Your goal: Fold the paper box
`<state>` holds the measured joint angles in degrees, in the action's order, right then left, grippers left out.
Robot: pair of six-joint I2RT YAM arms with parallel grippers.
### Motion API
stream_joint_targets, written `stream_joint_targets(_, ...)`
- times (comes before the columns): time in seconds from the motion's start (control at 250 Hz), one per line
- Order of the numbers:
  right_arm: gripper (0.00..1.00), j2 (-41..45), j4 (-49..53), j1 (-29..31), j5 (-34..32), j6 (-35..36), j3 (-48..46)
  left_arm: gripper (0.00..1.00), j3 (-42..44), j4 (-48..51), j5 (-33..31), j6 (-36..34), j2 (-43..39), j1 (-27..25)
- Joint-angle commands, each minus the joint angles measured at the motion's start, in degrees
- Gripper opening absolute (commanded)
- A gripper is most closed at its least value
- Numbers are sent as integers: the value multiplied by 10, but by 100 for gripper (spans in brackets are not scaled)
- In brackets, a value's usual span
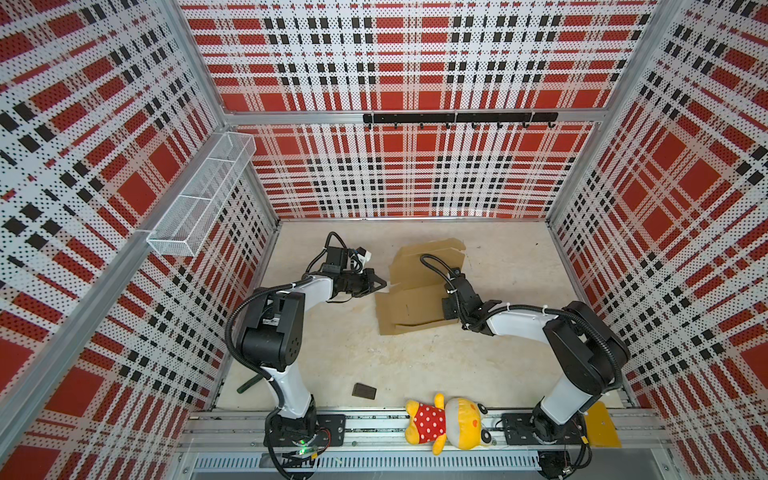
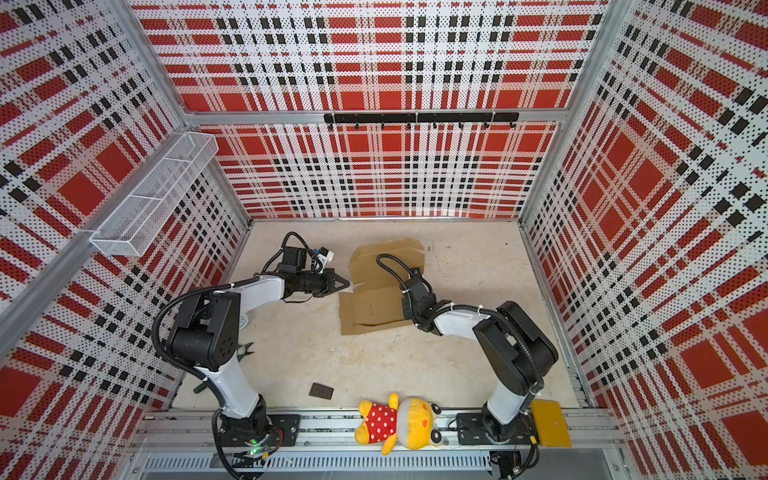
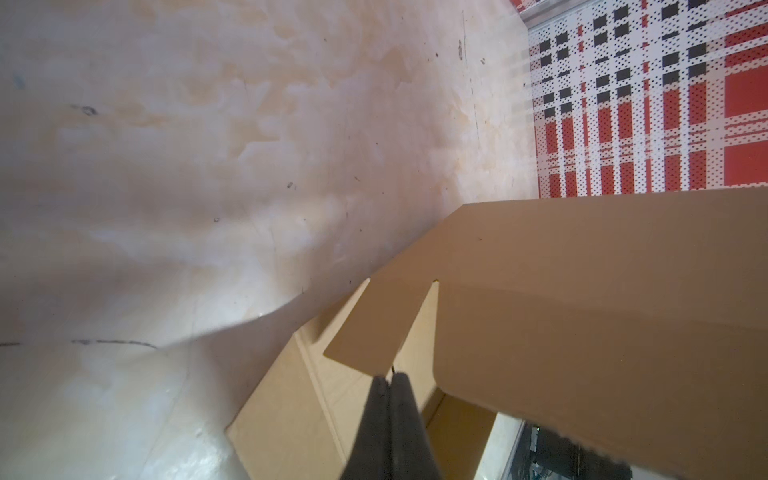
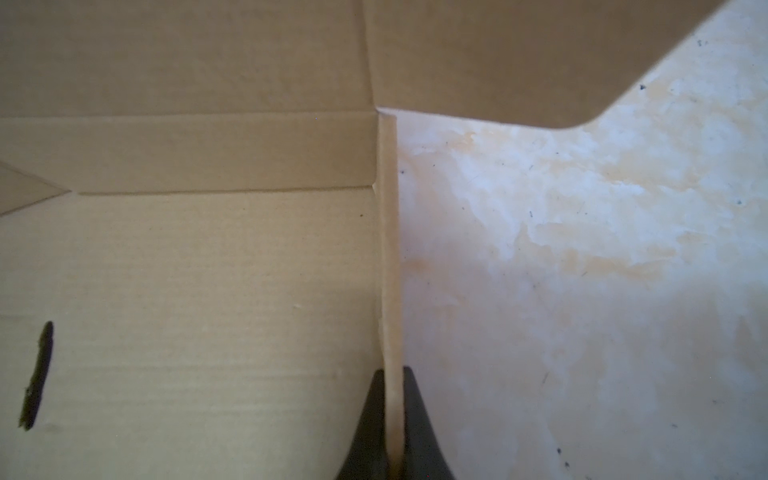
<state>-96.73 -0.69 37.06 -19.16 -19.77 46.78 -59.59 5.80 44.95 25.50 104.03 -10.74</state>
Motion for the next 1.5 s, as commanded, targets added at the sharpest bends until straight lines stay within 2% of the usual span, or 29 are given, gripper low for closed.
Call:
stream_joint_targets(0.0, 0, -6, -27, 4, -4, -10, 7, 0, -27, 5, -9, -10, 12, -10)
stream_joint_targets(0.316, 0, -4, -27, 5, -5, -13, 4, 0, -39, 25, -14, -22, 39, -24)
stream_joint_targets(0.576, 0, -6, -23, 5, -3, -16, 6, 0, 26, -87, 43, 98, 31, -46)
stream_joint_targets(0.744, 0, -8, -24, 4, 0, -23, 6, 0, 31, -113, 49, 127, 38, -62)
stream_joint_targets(1.249, 0, -7, -16, 8, 6, -32, 9, 0, 29, -211, 58, 211, 88, -62)
stream_joint_targets(1.273, 0, -7, -15, 8, 5, -34, 10, 0, 28, -216, 59, 216, 90, -80)
stream_joint_targets(1.493, 0, -3, -10, 11, 1, -44, 12, 0, 31, -291, 63, 279, 112, -96)
